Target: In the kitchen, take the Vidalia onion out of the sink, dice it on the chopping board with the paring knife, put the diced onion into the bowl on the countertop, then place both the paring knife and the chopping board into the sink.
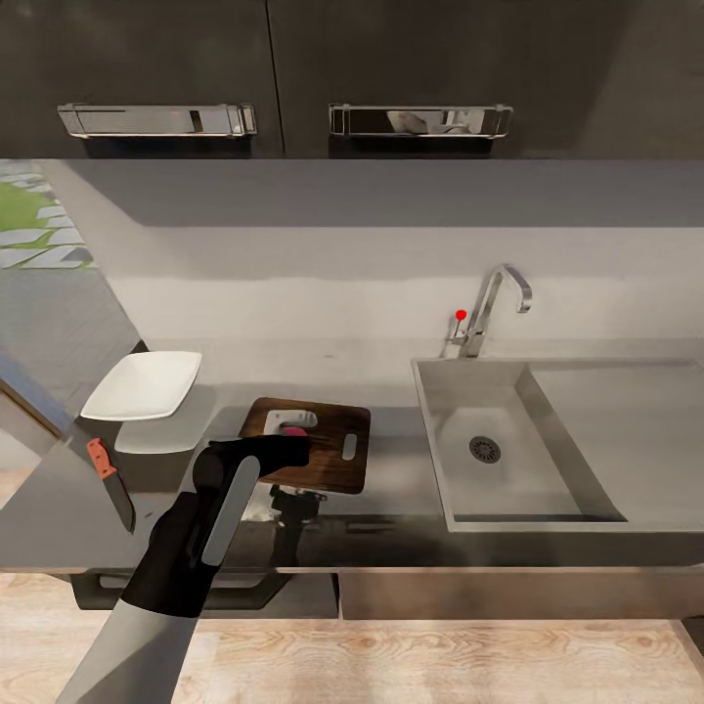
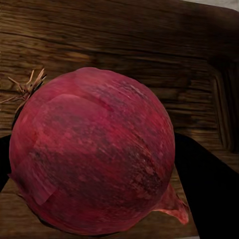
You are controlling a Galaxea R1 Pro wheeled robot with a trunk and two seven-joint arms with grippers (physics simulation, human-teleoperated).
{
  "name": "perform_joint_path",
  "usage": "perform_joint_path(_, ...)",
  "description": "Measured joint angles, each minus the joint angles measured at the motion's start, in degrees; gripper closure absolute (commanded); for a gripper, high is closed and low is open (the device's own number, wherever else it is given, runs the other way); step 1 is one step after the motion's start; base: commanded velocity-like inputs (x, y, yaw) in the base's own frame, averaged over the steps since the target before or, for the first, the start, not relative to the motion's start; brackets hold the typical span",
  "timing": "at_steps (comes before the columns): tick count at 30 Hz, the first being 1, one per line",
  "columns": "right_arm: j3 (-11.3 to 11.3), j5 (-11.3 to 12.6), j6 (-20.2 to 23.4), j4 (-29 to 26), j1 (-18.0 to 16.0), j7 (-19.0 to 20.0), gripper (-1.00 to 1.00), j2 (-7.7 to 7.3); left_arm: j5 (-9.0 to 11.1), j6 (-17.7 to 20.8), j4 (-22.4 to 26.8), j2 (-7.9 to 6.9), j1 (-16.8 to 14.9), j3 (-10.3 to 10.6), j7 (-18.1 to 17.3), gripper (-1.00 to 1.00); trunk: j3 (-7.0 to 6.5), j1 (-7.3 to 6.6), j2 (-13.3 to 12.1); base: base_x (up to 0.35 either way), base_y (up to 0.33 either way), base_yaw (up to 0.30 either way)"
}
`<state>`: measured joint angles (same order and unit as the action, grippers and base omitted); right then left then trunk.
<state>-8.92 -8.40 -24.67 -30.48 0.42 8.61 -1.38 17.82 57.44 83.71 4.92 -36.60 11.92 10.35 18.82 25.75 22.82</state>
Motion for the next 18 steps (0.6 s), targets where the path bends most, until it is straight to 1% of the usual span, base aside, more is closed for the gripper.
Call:
perform_joint_path(7, 0.0, 0.0, 0.1, 0.0, 0.0, 0.0, -1.0, 0.0, 0.0, 0.0, 0.0, 0.0, 0.0, 0.0, 0.0, 1.0, 0.0, -0.01, 0.0, 0.14, 0.0, 0.0)
perform_joint_path(18, 0.0, 0.0, 0.1, 0.0, 0.0, 0.0, -1.0, 0.0, 0.0, 0.0, 0.1, 0.0, 0.0, 0.0, 0.0, 1.0, 0.0, 0.0, 0.0, 0.016, 0.0, 0.0)
